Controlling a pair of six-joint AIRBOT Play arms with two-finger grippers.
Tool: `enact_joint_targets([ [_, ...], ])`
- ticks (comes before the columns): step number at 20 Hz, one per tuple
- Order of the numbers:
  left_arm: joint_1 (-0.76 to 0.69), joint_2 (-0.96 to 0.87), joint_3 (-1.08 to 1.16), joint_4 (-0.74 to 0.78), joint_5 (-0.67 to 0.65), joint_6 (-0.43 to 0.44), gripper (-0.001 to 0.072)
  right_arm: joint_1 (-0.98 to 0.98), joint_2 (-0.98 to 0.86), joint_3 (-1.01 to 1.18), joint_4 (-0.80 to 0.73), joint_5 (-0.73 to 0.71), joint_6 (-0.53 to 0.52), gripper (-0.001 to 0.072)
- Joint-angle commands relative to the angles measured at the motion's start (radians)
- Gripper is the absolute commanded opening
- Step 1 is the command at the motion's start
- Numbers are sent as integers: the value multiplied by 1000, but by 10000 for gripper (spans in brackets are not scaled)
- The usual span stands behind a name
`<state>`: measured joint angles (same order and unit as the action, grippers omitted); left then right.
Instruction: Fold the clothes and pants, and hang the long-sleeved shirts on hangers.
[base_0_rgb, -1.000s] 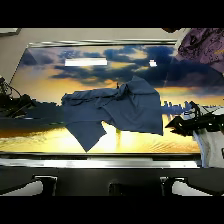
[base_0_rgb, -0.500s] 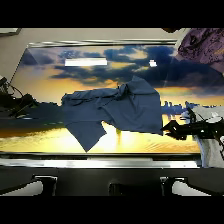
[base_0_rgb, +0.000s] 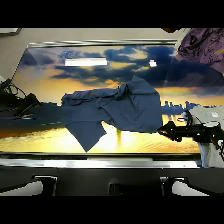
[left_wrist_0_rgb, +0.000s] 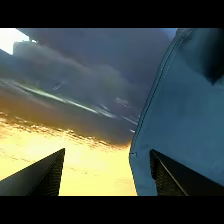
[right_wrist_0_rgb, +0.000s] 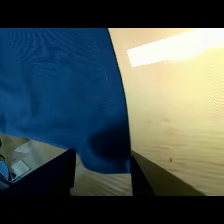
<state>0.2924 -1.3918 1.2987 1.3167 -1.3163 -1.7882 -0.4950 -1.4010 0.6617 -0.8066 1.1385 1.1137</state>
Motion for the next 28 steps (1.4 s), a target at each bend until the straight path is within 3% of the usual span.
enact_joint_targets([
  [1,-1,-3,-1,-12,15,11,602,1,-1,-6,-16,-13,-4,322],
  [3,0,-3,-1,-19,16,38,602,1,-1,-6,-16,-13,-8,219],
  [5,3,2,-18,-27,27,71,602,1,0,-5,-16,-21,-11,57],
  [6,16,8,-41,-53,44,121,602,1,0,-5,-16,-22,-11,32],
  [9,88,24,-175,-248,78,352,593,1,0,-5,-16,-19,-15,32],
  [12,143,23,-331,-434,109,475,593,1,0,-5,-16,-18,-23,32],
  [19,96,-23,-461,-528,174,560,593,1,1,-5,-5,-5,-21,31],
  [28,-13,-88,-461,-547,241,558,593,1,1,-5,-5,15,-6,31],
])
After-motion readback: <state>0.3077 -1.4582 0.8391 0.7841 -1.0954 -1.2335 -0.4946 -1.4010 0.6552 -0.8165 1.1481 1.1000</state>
